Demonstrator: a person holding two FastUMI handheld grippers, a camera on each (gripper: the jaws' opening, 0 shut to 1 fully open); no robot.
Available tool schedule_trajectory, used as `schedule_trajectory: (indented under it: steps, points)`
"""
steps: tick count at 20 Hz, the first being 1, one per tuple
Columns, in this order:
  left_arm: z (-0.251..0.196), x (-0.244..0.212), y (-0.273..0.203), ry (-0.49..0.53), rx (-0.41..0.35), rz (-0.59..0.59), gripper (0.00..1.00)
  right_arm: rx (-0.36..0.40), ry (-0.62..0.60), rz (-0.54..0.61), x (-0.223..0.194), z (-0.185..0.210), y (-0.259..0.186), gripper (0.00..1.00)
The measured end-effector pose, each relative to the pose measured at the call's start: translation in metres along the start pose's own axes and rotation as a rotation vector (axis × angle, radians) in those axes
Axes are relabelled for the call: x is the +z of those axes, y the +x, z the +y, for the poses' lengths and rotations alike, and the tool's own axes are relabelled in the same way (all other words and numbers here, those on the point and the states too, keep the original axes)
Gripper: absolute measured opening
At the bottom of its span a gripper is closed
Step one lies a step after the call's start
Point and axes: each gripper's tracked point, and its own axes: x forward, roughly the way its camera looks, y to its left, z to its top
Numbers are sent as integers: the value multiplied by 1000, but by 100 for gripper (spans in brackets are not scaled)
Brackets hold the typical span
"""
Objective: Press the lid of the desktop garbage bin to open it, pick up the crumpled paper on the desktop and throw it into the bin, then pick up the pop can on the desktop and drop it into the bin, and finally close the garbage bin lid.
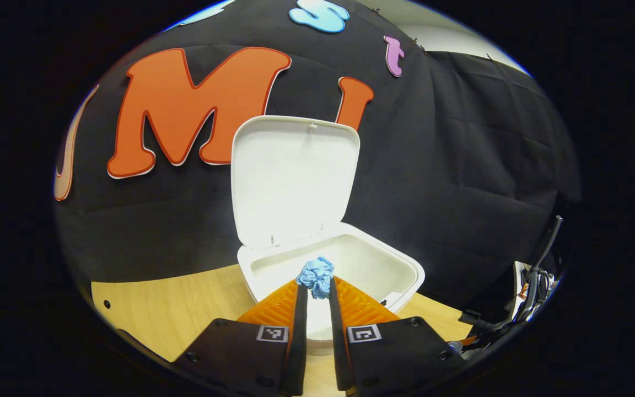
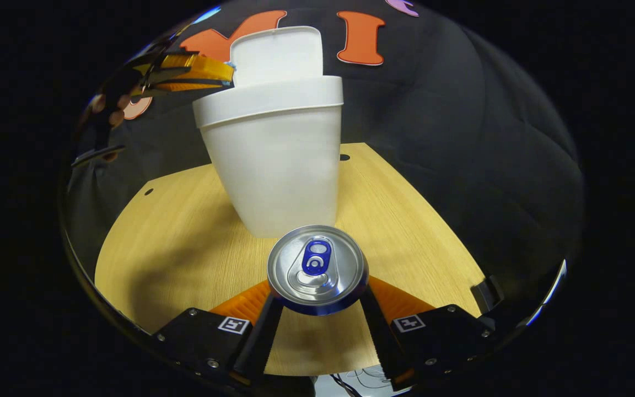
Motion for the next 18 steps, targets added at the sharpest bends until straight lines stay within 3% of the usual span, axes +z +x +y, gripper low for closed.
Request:
schedule_trajectory:
  steps: [2,3,5,7,9,11,12,13,14,18]
  points:
    - [1,-1,0,14,5,5,28,29,23,18,8,0,-5,80]
    - [1,-1,1,17,3,9,46,40,33,13,16,0,-8,80]
    - [2,-1,3,15,1,10,72,37,22,-30,38,-5,-15,80]
    - [1,-1,0,9,5,10,74,30,-12,-65,62,-9,-21,80]
    - [3,-1,-2,0,8,5,87,25,-41,-96,81,-12,-25,80]
    - [7,0,-5,-3,18,-7,93,30,-59,-123,102,-10,-30,75]
    - [9,1,-7,-1,25,-14,95,33,-68,-138,113,-9,-33,80]
    - [11,2,-7,1,33,-20,96,38,-76,-151,122,-8,-36,75]
    - [14,2,-9,2,42,-24,96,40,-82,-165,132,-6,-38,80]
    - [27,1,-19,0,80,-40,96,66,-105,-237,164,-1,-47,80]
